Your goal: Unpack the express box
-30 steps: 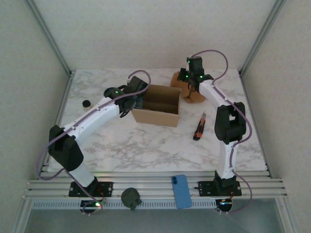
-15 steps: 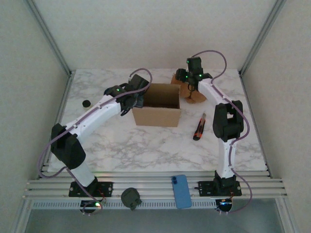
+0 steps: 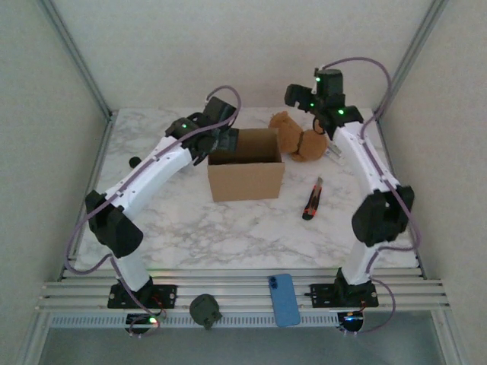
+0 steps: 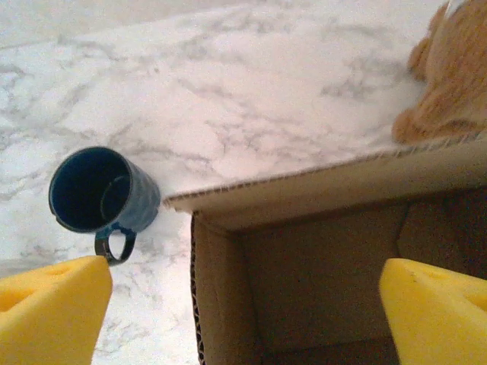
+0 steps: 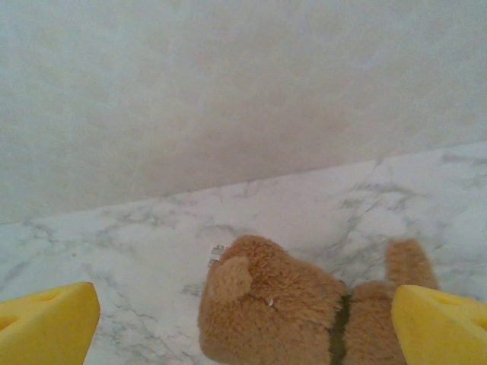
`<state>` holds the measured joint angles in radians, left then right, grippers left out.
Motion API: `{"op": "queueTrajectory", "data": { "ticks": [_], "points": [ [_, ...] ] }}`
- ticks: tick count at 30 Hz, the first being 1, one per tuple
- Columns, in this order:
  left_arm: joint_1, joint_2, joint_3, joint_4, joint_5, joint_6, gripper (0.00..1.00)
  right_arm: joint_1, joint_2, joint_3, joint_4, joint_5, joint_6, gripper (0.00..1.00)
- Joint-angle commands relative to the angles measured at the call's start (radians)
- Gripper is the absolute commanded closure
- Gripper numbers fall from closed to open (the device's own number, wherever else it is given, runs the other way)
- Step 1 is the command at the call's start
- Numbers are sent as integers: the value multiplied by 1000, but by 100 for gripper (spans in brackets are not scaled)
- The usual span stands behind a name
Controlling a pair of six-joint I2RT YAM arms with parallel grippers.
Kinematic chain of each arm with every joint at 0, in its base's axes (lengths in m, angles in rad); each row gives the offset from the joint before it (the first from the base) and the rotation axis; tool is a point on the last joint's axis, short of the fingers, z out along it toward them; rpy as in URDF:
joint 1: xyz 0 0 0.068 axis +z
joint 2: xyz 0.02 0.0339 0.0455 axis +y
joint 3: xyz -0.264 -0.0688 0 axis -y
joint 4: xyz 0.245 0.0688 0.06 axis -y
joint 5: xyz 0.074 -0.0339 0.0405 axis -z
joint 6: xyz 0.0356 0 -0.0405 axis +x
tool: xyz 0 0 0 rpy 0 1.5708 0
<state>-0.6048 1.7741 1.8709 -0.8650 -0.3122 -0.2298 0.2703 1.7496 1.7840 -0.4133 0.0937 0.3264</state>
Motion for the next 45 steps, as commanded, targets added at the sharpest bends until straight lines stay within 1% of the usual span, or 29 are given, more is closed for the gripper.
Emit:
{"op": "queueTrajectory", "data": {
  "ticks": [1,2,5,7,9,11,13,14,17,18,19,20,21,22,24,27,29,30,32,34,35,36,37,39,40,41,42,44,45],
  "points": [
    [3,-18,82,-27,-57,18,3,-9,-141,-94,-25,57,-46,1],
    [4,-35,90,-15,-70,20,1,-10,-191,-135,-26,67,-59,1],
    [4,-116,62,74,-125,34,0,-15,-355,-280,-7,123,-108,1],
    [7,-202,-15,180,-172,55,0,-15,-456,-387,17,189,-134,1],
    [16,-314,-152,346,-236,89,0,-18,-547,-497,51,264,-172,1],
    [33,-469,-382,605,-321,154,0,-19,-643,-663,169,331,-250,1],
    [64,-607,-620,882,-386,227,0,-18,-733,-831,261,298,-342,1],
    [87,-681,-765,1025,-374,273,0,-19,-778,-922,315,303,-355,3],
    [146,-841,-1125,1336,-222,424,0,-21,-875,-1144,495,386,-323,2],
    [159,-867,-1211,1417,-232,450,0,-23,-889,-1204,544,399,-317,2],
    [183,-879,-1282,1491,-281,442,0,-24,-895,-1266,606,403,-319,2],
    [212,-879,-1332,1516,-334,409,0,-28,-890,-1320,661,407,-317,2],
    [238,-879,-1367,1523,-357,380,0,-32,-878,-1370,707,416,-302,1],
    [268,-874,-1416,1550,-358,362,0,-37,-857,-1419,765,421,-284,1],
    [314,-855,-1518,1670,-356,340,0,-47,-794,-1495,905,406,-260,1],
    [384,-782,-1664,1859,-365,274,0,-60,-645,-1576,1143,394,-224,1],
    [426,-715,-1731,1962,-338,232,0,-67,-518,-1600,1308,394,-231,1],
    [444,-673,-1756,2006,-309,212,0,-69,-467,-1598,1399,400,-267,1],
    [477,-583,-1792,2118,-269,195,0,-84,-421,-1578,1424,368,-298,1],
    [497,-468,-1807,2265,-236,212,0,-134,-328,-1565,1482,310,-260,1],
    [504,-445,-1799,2285,-202,225,0,-157,-278,-1560,1552,272,-265,1],
    [521,-427,-1773,2242,-154,206,0,-163,-276,-1546,1499,235,-266,1],
    [544,-399,-1743,2210,-73,202,0,-172,-302,-1523,1409,200,-254,1],
    [562,-297,-1710,2247,41,211,0,-203,-257,-1521,1447,131,-243,1],
    [575,-239,-1704,2288,94,222,0,-214,-188,-1530,1568,125,-244,1],
    [590,-215,-1696,2298,106,204,0,-214,-176,-1532,1574,118,-246,1],
    [598,-230,-1676,2225,86,181,0,-216,-226,-1518,1458,103,-236,1],
    [636,-228,-1663,2209,176,165,1,-229,-203,-1483,1445,65,-244,1],
    [649,-237,-1662,2189,203,157,0,-230,-208,-1437,1347,21,-256,1]
  ]
}}
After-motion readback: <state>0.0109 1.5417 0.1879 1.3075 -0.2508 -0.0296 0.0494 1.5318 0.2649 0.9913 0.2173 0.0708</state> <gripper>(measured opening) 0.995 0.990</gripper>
